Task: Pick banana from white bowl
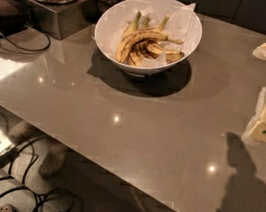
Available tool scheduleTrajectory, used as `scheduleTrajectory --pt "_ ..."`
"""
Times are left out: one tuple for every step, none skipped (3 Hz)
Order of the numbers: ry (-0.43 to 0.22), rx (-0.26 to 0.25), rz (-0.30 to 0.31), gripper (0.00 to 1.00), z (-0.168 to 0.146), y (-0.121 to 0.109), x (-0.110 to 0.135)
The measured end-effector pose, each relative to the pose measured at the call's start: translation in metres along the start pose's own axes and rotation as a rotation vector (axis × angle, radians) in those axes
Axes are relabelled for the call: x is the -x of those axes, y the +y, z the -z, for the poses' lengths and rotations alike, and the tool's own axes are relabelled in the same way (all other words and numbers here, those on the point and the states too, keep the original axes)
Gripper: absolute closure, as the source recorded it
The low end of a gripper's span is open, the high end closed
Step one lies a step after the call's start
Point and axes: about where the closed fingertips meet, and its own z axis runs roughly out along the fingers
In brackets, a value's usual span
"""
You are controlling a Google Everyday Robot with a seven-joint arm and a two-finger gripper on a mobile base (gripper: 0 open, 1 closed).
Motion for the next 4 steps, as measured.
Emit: scheduleTrajectory --pt "0.000 0.000 0.000 0.00 0.000 0.000 0.000" --pt "0.010 0.008 0.015 0.00 -0.005 -0.026 0.026" --pt "0.046 0.036 0.044 0.00 -0.018 -0.065 0.060" --pt "0.068 0.022 0.080 0.00 -0.029 -0.095 0.093"
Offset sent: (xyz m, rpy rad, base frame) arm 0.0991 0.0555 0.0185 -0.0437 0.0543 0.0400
